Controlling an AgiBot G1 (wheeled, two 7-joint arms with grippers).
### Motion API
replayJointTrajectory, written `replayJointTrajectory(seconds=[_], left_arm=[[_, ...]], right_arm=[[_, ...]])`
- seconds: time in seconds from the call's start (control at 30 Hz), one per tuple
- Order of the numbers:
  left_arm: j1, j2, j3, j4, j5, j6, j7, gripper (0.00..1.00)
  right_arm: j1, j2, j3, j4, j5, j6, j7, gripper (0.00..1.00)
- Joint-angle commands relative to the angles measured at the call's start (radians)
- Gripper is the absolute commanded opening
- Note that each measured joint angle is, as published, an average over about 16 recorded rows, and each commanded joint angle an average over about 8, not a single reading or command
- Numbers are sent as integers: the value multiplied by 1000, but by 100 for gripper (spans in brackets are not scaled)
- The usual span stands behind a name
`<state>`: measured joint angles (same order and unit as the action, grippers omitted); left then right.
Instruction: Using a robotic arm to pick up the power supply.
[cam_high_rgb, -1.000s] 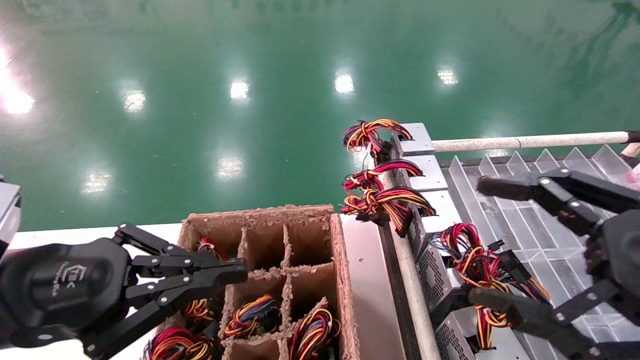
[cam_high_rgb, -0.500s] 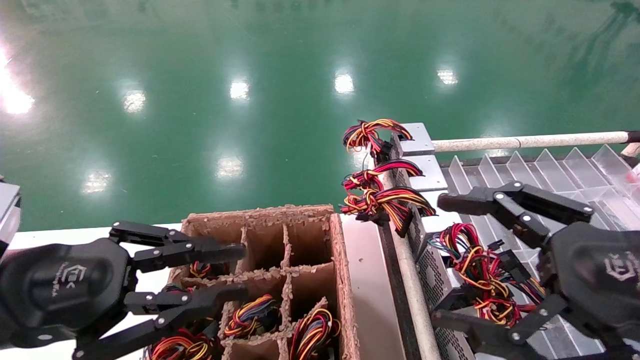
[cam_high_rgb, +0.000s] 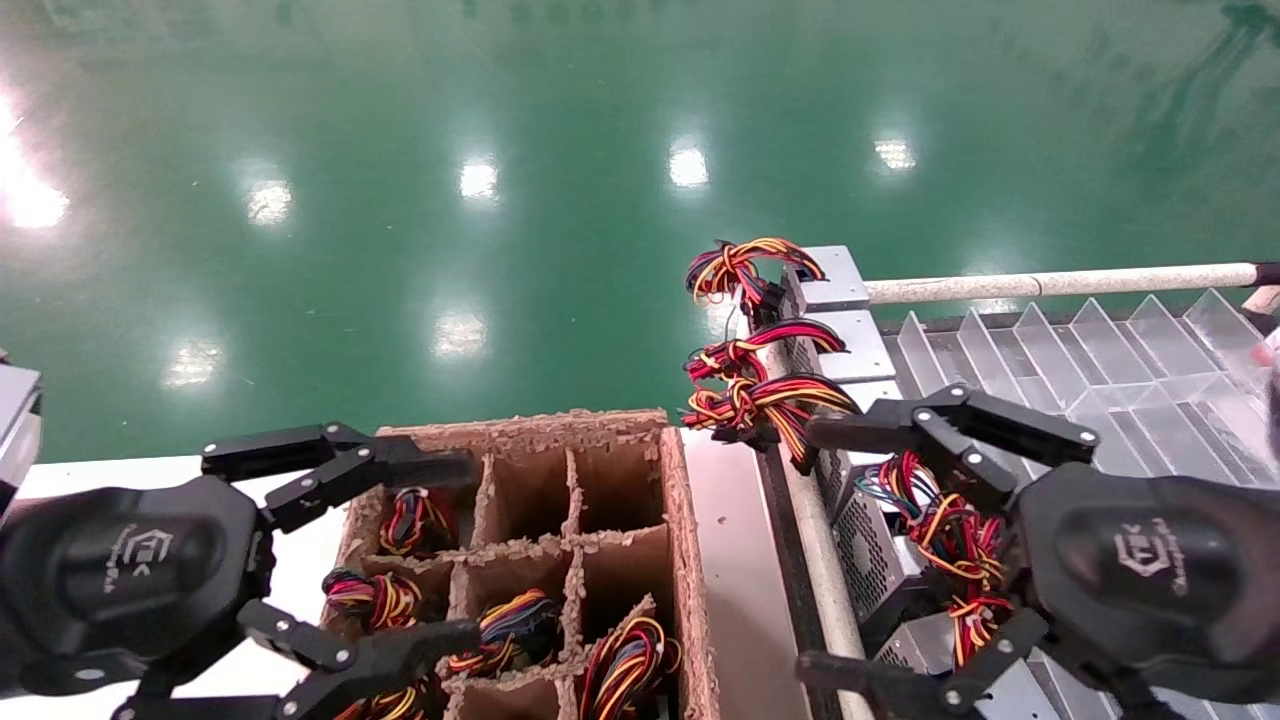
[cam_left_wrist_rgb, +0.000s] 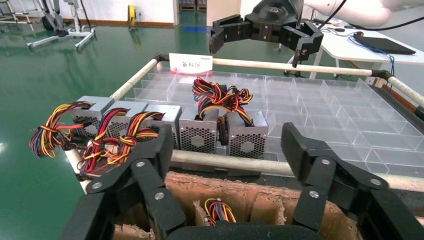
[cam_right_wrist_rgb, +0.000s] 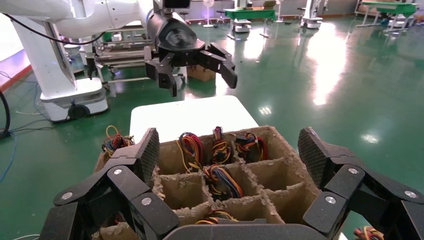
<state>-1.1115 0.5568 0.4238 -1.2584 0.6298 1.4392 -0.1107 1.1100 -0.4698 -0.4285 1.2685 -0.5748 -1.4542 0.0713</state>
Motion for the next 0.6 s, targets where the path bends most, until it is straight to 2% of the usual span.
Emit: replayJointTrajectory(seconds=[0.03, 0.6], left_arm=[[0, 0, 0, 0, 0, 0, 0, 100], [0, 0, 0, 0, 0, 0, 0, 100]], right_arm=[[-4, -16, 17, 2, -18, -5, 13, 100], [-36, -141, 148, 16, -155, -41, 115, 100]])
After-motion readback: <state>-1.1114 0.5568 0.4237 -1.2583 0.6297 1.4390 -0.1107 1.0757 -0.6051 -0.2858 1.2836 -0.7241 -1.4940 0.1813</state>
